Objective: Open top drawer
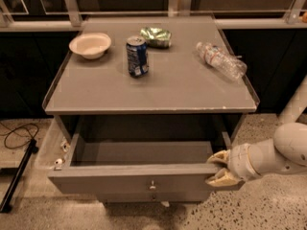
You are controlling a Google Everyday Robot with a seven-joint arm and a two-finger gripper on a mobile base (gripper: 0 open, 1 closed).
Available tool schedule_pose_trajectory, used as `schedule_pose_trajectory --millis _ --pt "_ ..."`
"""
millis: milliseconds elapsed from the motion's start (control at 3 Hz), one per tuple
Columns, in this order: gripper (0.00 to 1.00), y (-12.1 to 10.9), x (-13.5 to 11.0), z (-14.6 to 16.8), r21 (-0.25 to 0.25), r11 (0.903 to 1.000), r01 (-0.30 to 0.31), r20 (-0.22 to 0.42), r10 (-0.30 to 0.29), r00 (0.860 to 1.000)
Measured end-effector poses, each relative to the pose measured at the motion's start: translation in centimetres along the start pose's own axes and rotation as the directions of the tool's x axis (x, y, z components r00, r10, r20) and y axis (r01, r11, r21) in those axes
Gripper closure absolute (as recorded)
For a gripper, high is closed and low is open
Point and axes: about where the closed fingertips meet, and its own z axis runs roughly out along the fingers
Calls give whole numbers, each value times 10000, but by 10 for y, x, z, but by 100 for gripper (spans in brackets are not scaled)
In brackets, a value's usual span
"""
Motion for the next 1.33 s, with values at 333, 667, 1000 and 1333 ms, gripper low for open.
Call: schedule_pose_trajectory --millis 333,667,1000,1333 --pt "100 1 -1 -1 0 10000 0 0 0 10000" --pt "81 1 -1 -1 -1 10000 0 0 0 10000" --pt "57 1 -1 -1 -5 10000 2 2 -2 10000" --pt "34 1 -1 0 -13 10000 5 5 -5 10000"
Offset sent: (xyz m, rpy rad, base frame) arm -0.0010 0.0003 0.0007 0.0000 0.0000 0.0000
